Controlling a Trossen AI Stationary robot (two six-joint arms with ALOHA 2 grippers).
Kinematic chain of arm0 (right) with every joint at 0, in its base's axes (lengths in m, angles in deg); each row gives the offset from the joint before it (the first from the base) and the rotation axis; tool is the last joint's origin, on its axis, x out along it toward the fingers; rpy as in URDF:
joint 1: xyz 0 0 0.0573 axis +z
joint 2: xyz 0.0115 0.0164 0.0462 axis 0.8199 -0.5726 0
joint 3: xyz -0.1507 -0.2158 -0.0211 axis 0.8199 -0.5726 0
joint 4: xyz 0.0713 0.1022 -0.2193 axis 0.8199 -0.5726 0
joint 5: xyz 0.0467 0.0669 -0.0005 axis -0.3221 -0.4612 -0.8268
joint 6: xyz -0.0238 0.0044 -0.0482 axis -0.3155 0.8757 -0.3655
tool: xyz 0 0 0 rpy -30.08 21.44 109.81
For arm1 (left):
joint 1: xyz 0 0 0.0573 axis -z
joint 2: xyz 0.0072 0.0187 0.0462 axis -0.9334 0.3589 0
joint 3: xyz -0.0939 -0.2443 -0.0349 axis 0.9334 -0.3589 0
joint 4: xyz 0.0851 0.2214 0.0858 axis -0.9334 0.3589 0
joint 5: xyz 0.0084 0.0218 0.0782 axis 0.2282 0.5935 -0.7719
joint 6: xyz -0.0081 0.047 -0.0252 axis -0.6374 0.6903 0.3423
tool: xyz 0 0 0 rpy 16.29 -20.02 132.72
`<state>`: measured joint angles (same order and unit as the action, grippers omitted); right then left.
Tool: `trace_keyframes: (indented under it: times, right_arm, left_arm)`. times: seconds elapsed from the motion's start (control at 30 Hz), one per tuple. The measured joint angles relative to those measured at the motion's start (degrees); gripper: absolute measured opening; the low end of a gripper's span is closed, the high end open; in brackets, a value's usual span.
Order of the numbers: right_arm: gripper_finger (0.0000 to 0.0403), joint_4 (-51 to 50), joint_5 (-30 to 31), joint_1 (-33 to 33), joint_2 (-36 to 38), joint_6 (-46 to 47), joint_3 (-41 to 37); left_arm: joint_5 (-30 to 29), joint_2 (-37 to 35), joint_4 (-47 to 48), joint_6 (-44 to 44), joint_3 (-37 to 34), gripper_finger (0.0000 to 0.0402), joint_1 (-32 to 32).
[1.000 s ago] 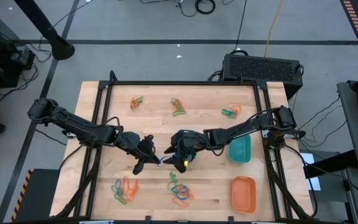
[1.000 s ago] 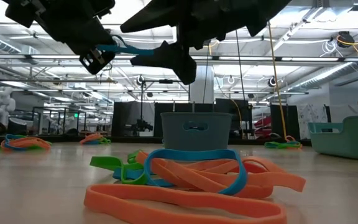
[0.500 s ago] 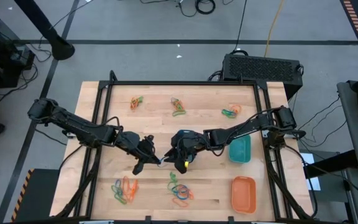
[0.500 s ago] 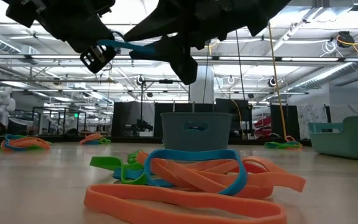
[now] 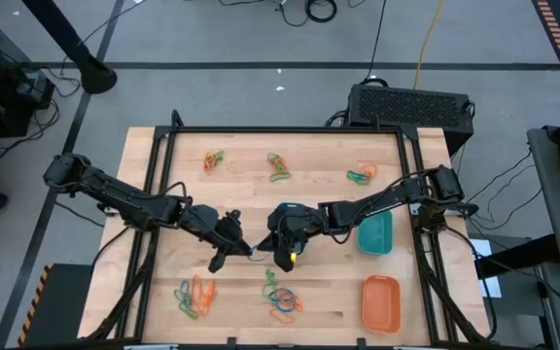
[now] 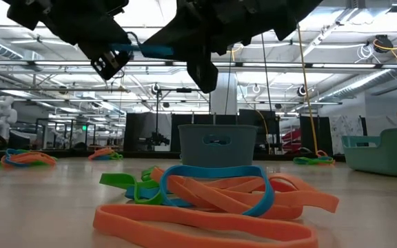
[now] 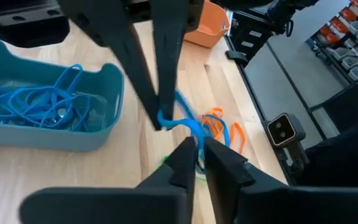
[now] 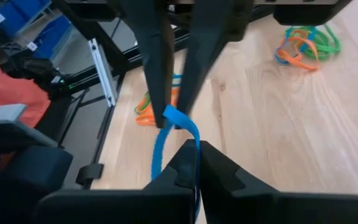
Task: Sort rubber bands into baskets
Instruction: Put the blue rubberband into the blue bin
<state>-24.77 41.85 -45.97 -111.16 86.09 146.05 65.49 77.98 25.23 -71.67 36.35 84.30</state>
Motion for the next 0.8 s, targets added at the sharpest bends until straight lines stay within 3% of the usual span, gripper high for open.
trace_keyframes:
  times: [0.27, 0.43, 0.67, 0.8]
  right_arm:
    - [0.0001, -2.3, -0.2, -0.2, 0.7, -0.5, 0.0]
    - [0.0, -16.3, 2.2, -1.2, 3.8, -0.8, 0.0]
    - [0.0, -35.6, 16.0, -2.6, 9.6, 2.3, 0.0]
    - [0.0, -38.8, 19.7, -3.2, 9.1, 5.6, 0.0]
  left_arm:
    - [-1.2, 0.0, 6.5, -6.6, 0.0, 0.0147, 0.0]
    - [2.2, -0.9, 10.0, -13.2, 0.0, 0.0204, -1.7]
    - [5.5, -2.5, 16.2, -13.6, 0.0, 0.0217, -4.6]
    - [5.4, -2.5, 15.3, -13.6, 0.0, 0.0217, -5.6]
